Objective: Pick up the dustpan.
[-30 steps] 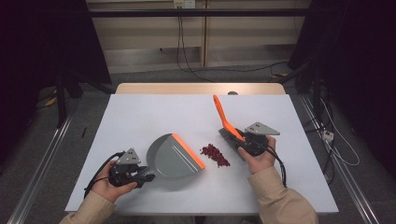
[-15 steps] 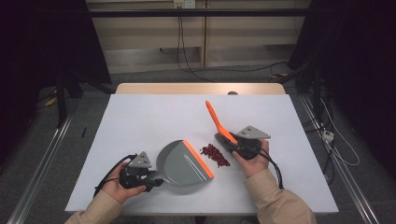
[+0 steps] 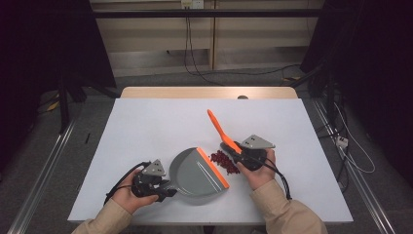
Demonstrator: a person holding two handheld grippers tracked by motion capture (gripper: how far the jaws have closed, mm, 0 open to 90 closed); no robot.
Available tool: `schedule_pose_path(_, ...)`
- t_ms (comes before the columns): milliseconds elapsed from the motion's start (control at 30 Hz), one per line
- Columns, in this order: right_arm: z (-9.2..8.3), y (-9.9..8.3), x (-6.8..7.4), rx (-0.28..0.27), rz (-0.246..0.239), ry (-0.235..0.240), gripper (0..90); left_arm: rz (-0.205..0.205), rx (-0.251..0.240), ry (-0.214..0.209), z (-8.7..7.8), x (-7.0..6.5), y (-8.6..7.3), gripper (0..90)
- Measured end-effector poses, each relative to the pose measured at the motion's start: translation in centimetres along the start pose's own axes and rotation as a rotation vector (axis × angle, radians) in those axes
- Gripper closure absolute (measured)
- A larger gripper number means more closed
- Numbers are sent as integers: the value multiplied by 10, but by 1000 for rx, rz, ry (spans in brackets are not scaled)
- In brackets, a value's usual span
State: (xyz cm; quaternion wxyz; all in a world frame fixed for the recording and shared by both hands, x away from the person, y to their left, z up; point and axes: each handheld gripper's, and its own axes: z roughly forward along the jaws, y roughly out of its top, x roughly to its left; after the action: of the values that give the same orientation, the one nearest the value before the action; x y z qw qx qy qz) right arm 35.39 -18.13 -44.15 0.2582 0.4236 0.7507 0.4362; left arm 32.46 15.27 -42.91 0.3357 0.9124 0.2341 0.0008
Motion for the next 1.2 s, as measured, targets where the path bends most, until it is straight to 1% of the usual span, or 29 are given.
schedule_pose_path(67, 0, 0, 2, -1, -2, 2, 713, 7, 8, -3, 1, 1, 1, 628)
schedule_pose_path(167, 0, 0, 4, -2, -4, 5, 712, 4, 10, -7, 3, 2, 2, 628)
schedule_pose_path(200, 0, 0, 5, -2, -1, 5, 712, -13, 1, -6, 3, 1, 2, 628)
schedule_pose_path(233, 0, 0, 6, -1, -1, 8, 712, 0, 15, -8, 3, 2, 3, 628)
schedule_pose_path(267, 0, 0, 7, -3, 0, 13, 712, -8, 6, -10, 4, 2, 3, 628)
schedule_pose_path(367, 1, 0, 11, -3, -7, 14, 711, -20, 3, -15, 6, 2, 4, 627)
schedule_pose_path(500, 1, 0, 14, -7, -9, 15, 711, -15, 10, -21, 6, 3, 6, 627)
schedule_pose_path(533, 1, 0, 15, -7, -9, 13, 711, -25, 1, -19, 6, 2, 7, 627)
schedule_pose_path(667, 2, 0, 17, -8, -2, 16, 710, -17, 15, -28, 7, 4, 8, 626)
schedule_pose_path(700, 2, 0, 18, -10, 0, 17, 710, -27, 7, -28, 8, 3, 8, 625)
schedule_pose_path(800, 2, 0, 20, -11, -2, 18, 710, -21, 14, -30, 8, 4, 8, 624)
schedule_pose_path(833, 2, 0, 21, -11, -1, 18, 709, -37, 5, -30, 9, 3, 8, 624)
schedule_pose_path(867, 3, 0, 21, -12, -2, 21, 709, -26, 15, -30, 9, 4, 8, 624)
schedule_pose_path(1067, 3, 0, 23, -17, 17, 27, 709, -26, 18, -37, 10, 3, 9, 624)
schedule_pose_path(1133, 4, 0, 25, -21, 13, 23, 708, -38, 15, -39, 10, 3, 9, 624)
schedule_pose_path(1200, 4, 0, 26, -23, 16, 23, 708, -31, 19, -39, 10, 4, 9, 624)
